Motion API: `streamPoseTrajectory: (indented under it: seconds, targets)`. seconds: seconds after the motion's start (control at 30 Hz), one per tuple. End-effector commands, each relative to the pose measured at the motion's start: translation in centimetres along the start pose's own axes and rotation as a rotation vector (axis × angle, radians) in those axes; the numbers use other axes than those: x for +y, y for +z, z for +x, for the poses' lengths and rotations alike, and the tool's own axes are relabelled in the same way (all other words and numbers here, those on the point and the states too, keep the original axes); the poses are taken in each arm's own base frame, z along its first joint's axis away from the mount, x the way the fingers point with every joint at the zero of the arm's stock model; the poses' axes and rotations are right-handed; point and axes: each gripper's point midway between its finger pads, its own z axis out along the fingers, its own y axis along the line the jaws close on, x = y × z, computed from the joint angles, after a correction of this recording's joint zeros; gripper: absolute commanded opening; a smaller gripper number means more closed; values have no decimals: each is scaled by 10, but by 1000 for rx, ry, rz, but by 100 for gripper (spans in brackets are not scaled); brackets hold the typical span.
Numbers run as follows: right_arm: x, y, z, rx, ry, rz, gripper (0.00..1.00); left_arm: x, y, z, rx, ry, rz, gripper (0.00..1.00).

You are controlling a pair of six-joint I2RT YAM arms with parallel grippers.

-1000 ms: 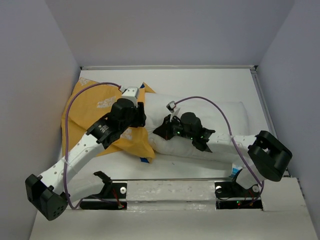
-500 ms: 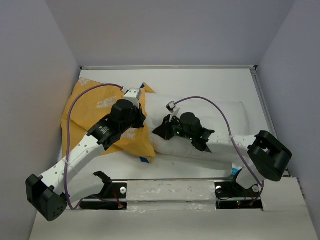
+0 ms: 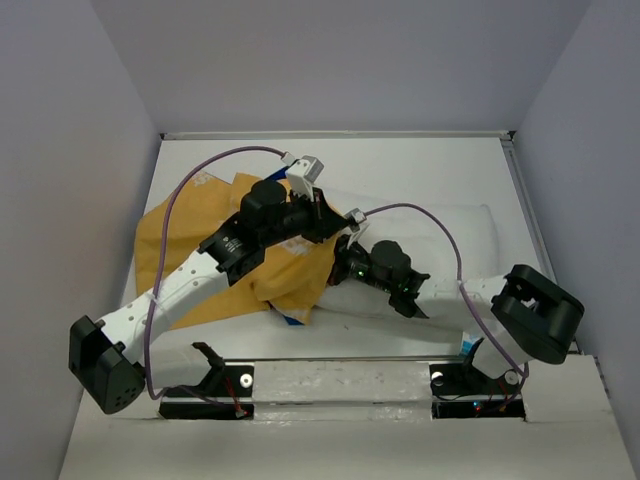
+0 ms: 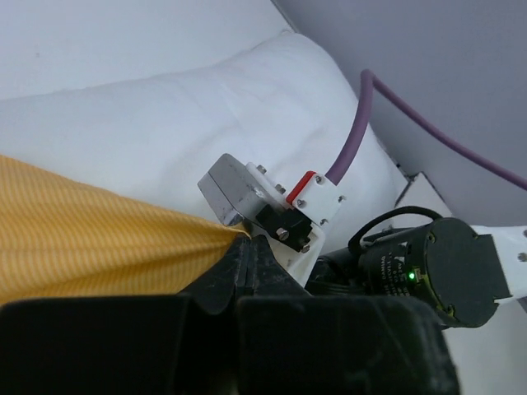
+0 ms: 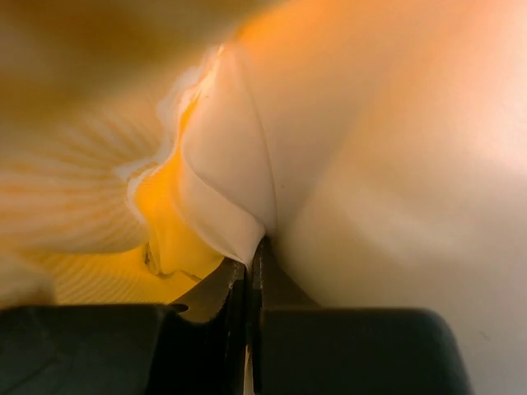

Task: Put the pillow into the pillowcase

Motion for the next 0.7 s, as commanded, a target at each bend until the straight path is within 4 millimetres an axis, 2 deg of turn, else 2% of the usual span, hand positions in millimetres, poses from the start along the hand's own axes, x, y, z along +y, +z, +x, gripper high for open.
streamPoseTrajectory:
  seconds: [0.0,0.03,0.13,0.17,0.2,0.23,0.27,0.3,0.33,0.4,0.43,0.47,0.5,0.53,0.63,0.67]
  targets:
    - [43,-9,2,-73,76,-144,0,-123,-22,-82,-255,19,462,0]
    - [31,-7,0,-101,90,-89,0,-126,-19,-70,-244,8,457,0]
    - [22,-7,-5,-139,115,-38,0,-120,-22,-51,-232,-26,440,0]
    - [18,-8,-4,-137,117,-18,7,-111,-25,-38,-230,-37,428,0]
    - [13,-12,-2,-118,114,27,18,-101,-25,-39,-249,-39,379,0]
    - [9,-17,0,-99,95,59,42,-86,-21,-25,-210,-42,310,0]
    - [3,-22,3,-69,75,98,53,-77,-24,-24,-210,-37,264,0]
    - [-10,-39,7,-26,55,204,61,-71,-32,-27,-228,-11,230,0]
    - [-15,-49,8,-4,35,250,68,-54,-32,-18,-207,-14,150,0]
    - [-23,-70,0,27,-60,339,71,-38,-42,-20,-225,-4,81,0]
    - [-35,-89,12,110,-85,417,72,-28,-44,-19,-230,4,38,0]
    - [-28,-102,-5,89,-132,416,78,-23,-45,-15,-220,7,20,0]
    - [-22,-107,-19,84,-153,422,79,-20,-47,-16,-228,9,13,0]
    - [-27,-121,-15,136,-170,472,80,-15,-47,-19,-234,9,1,0]
    - [-20,-134,-41,117,-237,506,87,-15,-41,-19,-224,17,13,0]
    - [-34,-144,-45,115,-259,598,88,-17,-39,-21,-220,22,19,0]
